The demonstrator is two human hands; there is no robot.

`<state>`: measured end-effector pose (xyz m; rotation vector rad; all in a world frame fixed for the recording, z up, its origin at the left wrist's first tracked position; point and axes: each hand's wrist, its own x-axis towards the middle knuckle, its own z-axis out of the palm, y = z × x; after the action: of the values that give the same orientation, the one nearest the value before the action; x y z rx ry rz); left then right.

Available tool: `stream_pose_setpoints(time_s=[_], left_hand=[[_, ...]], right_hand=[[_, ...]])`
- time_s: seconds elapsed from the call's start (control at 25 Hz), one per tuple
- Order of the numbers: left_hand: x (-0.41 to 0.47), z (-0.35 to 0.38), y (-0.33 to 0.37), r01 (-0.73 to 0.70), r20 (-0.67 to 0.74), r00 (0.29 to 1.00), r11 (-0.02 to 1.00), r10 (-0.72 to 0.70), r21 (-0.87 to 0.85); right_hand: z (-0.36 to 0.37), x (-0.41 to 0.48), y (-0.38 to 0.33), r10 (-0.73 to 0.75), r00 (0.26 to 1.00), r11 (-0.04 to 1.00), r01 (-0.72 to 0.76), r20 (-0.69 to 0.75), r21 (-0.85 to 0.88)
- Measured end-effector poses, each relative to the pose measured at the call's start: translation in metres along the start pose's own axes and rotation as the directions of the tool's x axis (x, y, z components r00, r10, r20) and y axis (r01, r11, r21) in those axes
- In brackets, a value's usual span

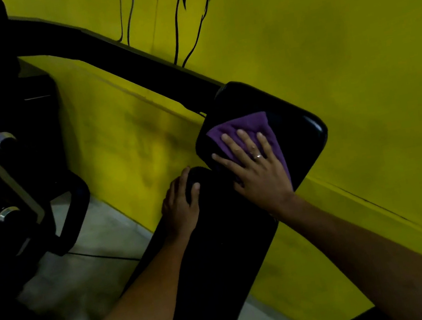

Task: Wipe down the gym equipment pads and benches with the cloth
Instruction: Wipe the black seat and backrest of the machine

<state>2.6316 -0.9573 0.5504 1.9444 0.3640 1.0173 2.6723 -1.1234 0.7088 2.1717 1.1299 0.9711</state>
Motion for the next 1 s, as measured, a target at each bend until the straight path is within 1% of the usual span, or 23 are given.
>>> stream_pose_setpoints(time_s=[0.08, 0.16, 0.28, 0.36, 0.48, 0.56, 0.64, 0.76, 0.88, 0.96, 1.0], left_hand=[[-0.007, 0.0, -0.004, -0.027, -0.002, 1.0, 0.999, 0.027, 0.031], [-0.005, 0.003, -0.004, -0.022, -0.037, 0.999, 0.997, 0.025, 0.08], [-0.002, 0.012, -0.008, -0.048, -0.117, 0.991, 0.99, 0.063, 0.13], [-0.004, 0.013, -0.013, -0.067, -0.144, 0.986, 0.988, 0.087, 0.142], [0.0, 0.01, -0.014, -0.073, -0.114, 0.99, 0.989, 0.088, 0.126], [-0.003, 0.007, -0.013, -0.078, -0.102, 0.991, 0.99, 0.09, 0.116], [-0.005, 0.007, -0.012, -0.077, -0.106, 0.991, 0.993, 0.086, 0.095], [-0.004, 0.009, -0.014, -0.08, -0.129, 0.987, 0.99, 0.095, 0.117], [-0.002, 0.012, -0.015, -0.08, -0.14, 0.985, 0.988, 0.099, 0.135], [-0.003, 0.012, -0.013, -0.086, -0.134, 0.986, 0.988, 0.104, 0.132], [-0.003, 0.012, -0.012, -0.084, -0.131, 0.986, 0.988, 0.101, 0.127]], right_hand=[[0.002, -0.014, 0.001, 0.038, 0.999, 0.999, -0.038, -0.016, -0.012], [0.002, 0.002, -0.008, 0.057, 0.998, 0.998, -0.057, -0.006, 0.003], [0.002, 0.048, -0.021, 0.037, 0.999, 0.999, -0.036, -0.017, 0.025], [0.003, 0.06, -0.024, 0.018, 1.0, 1.0, -0.017, -0.024, 0.023], [0.005, 0.028, -0.012, 0.025, 1.0, 0.999, -0.024, -0.019, 0.026], [0.005, -0.009, -0.004, 0.072, 0.995, 0.997, -0.071, -0.065, 0.02], [0.007, -0.028, -0.003, 0.129, 0.989, 0.992, -0.128, -0.074, 0.014], [0.008, 0.004, -0.021, 0.167, 0.983, 0.985, -0.162, -0.073, 0.065], [0.007, 0.034, -0.032, 0.135, 0.991, 0.989, -0.133, -0.019, 0.072], [0.01, 0.016, -0.018, 0.113, 0.993, 0.993, -0.111, -0.038, 0.052], [0.01, -0.001, -0.011, 0.128, 0.988, 0.991, -0.124, -0.081, 0.052]])
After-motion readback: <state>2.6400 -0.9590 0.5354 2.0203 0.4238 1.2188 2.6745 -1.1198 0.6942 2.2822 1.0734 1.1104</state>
